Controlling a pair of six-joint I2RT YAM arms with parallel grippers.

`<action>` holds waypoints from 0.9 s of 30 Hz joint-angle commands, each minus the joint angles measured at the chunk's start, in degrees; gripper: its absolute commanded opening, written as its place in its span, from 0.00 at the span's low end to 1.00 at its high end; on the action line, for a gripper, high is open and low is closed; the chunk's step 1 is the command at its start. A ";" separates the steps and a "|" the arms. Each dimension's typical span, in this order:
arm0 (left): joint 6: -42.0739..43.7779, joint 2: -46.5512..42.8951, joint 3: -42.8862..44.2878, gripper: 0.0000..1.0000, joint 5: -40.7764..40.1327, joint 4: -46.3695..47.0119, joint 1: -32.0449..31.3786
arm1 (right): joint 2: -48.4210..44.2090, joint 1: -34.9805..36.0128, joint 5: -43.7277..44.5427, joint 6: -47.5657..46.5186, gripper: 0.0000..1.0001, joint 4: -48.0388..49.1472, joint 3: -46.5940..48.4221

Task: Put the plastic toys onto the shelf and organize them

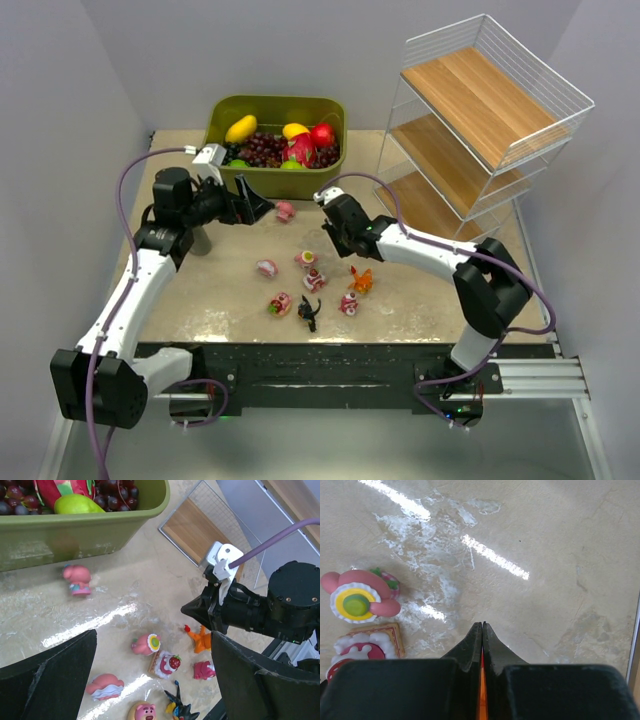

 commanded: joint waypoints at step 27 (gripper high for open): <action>-6.11 -7.74 -5.61 0.99 -23.94 9.28 -12.34 | 5.27 1.10 -24.41 -2.92 0.80 3.49 10.69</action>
